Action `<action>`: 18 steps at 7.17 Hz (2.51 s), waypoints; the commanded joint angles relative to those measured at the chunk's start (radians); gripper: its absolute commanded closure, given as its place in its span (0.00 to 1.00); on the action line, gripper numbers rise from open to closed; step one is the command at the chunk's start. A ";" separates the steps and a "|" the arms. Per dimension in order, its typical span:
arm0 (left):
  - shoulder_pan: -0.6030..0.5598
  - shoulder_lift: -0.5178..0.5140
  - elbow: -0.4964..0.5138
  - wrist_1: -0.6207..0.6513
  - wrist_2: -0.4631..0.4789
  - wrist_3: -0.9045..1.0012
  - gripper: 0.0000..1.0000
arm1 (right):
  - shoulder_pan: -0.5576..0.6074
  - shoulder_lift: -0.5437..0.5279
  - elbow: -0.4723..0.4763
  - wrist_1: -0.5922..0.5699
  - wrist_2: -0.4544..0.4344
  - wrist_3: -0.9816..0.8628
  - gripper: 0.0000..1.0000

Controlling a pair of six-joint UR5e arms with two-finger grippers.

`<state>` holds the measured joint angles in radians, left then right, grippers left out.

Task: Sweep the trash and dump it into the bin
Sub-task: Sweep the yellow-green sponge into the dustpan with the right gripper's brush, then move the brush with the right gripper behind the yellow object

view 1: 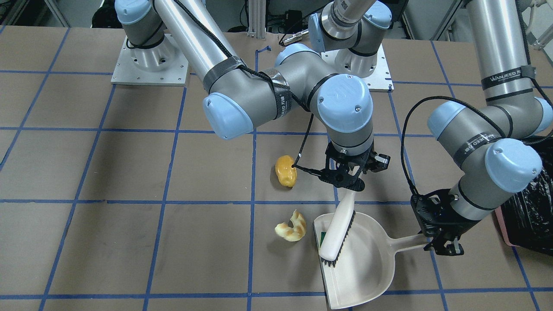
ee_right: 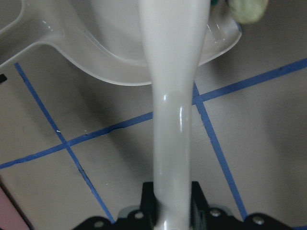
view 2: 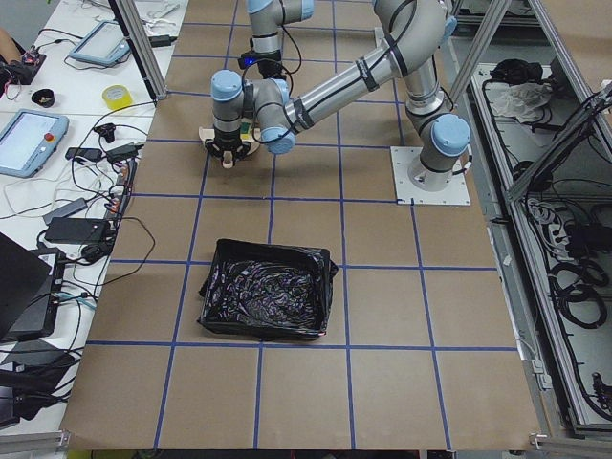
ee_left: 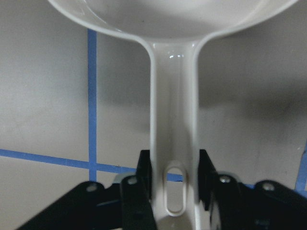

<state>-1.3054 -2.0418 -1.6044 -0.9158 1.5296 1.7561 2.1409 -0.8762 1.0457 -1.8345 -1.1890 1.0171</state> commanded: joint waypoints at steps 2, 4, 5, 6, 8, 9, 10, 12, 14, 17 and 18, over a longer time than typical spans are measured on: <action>0.000 -0.015 -0.003 -0.003 0.023 0.003 0.89 | -0.018 -0.053 0.010 0.199 -0.139 -0.118 1.00; 0.000 -0.018 -0.034 0.044 0.027 0.016 0.89 | -0.030 -0.067 0.034 0.277 -0.292 -0.200 1.00; 0.000 -0.012 -0.031 0.046 0.026 0.016 0.89 | -0.048 -0.070 0.051 0.294 -0.313 -0.241 1.00; 0.000 -0.012 -0.032 0.046 0.026 0.017 0.89 | -0.076 -0.086 0.075 0.300 -0.313 -0.280 1.00; 0.000 -0.012 -0.032 0.046 0.026 0.017 0.89 | -0.127 -0.136 0.202 0.290 -0.311 -0.356 1.00; 0.000 -0.012 -0.031 0.046 0.026 0.017 0.89 | -0.131 -0.162 0.273 0.276 -0.311 -0.388 1.00; 0.000 -0.014 -0.032 0.046 0.024 0.017 0.89 | -0.133 -0.168 0.325 0.227 -0.311 -0.394 1.00; 0.000 -0.015 -0.035 0.046 0.021 0.019 0.89 | -0.130 -0.167 0.387 0.143 -0.308 -0.381 1.00; -0.003 -0.011 -0.035 0.048 0.020 0.019 0.89 | -0.127 -0.158 0.408 0.115 -0.293 -0.379 1.00; -0.003 -0.011 -0.037 0.048 0.018 0.019 0.89 | -0.112 -0.136 0.399 0.003 -0.192 -0.290 1.00; -0.003 -0.009 -0.035 0.048 0.018 0.019 0.89 | -0.108 -0.123 0.396 -0.026 -0.152 -0.282 1.00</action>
<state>-1.3079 -2.0521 -1.6405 -0.8682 1.5478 1.7747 2.0269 -1.0142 1.4457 -1.8177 -1.3824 0.7089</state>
